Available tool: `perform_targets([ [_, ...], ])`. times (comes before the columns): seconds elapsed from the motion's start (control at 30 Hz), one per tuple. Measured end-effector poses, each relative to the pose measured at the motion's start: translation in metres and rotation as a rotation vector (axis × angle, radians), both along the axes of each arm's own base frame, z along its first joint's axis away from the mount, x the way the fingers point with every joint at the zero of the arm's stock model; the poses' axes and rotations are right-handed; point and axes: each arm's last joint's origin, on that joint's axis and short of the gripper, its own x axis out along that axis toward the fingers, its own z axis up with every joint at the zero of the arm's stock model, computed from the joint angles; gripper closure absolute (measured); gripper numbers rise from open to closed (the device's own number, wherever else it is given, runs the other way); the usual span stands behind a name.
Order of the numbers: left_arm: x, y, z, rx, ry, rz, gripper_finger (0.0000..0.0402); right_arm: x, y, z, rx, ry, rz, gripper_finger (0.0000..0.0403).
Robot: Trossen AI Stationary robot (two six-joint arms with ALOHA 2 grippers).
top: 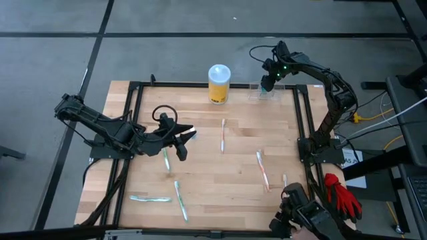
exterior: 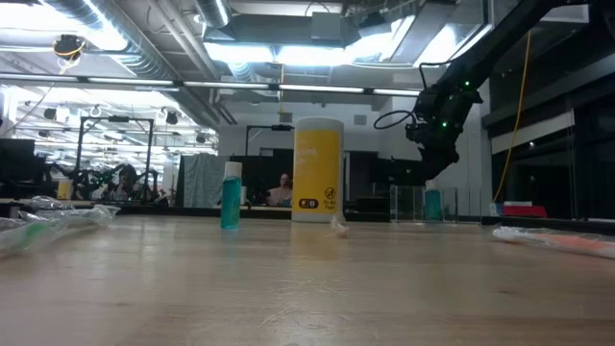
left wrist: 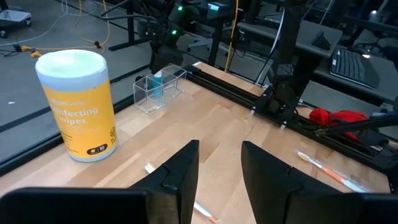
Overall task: Pick & Place toothbrushing station
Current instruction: Put the blue mouthwash into the transparent organizer
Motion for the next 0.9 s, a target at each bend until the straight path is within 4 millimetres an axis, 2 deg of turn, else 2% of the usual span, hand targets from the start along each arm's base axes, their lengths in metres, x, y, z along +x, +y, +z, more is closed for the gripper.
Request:
perform_targets([
  [0.13, 0.0, 0.0, 0.0, 0.007, 0.003, 0.0, 0.0287, 0.001, -0.005, 0.009, -0.021, -0.035, -0.016, 0.0269],
  [0.37, 0.0, 0.001, 0.0, 0.038, 0.014, 0.01, 0.0287, 0.009, -0.018, 0.051, -0.099, -0.149, -0.043, 0.0269],
  [0.43, 0.0, 0.001, 0.0, 0.051, 0.02, 0.011, 0.0287, 0.011, -0.019, 0.064, -0.058, -0.239, -0.051, 0.0269],
  [0.53, -0.001, 0.001, -0.001, 0.101, 0.062, -0.001, 0.0287, 0.02, -0.012, 0.076, 0.118, -0.452, -0.021, 0.0269],
  [0.6, -0.003, 0.006, -0.004, 0.122, 0.106, 0.01, 0.0287, 0.029, 0.0, 0.08, 0.243, -0.532, 0.023, 0.0269],
  [0.7, -0.015, 0.019, 0.0, 0.116, 0.146, 0.022, 0.0287, 0.049, 0.032, 0.086, 0.384, -0.536, 0.126, 0.0269],
  [0.8, -0.033, 0.034, 0.006, 0.116, 0.182, 0.026, 0.0292, 0.073, 0.076, 0.096, 0.488, -0.515, 0.274, 0.0269],
  [0.9, -0.052, 0.048, 0.01, 0.1, 0.251, -0.04, 0.0301, 0.096, 0.128, 0.109, 0.503, -0.432, 0.401, 0.0269],
])
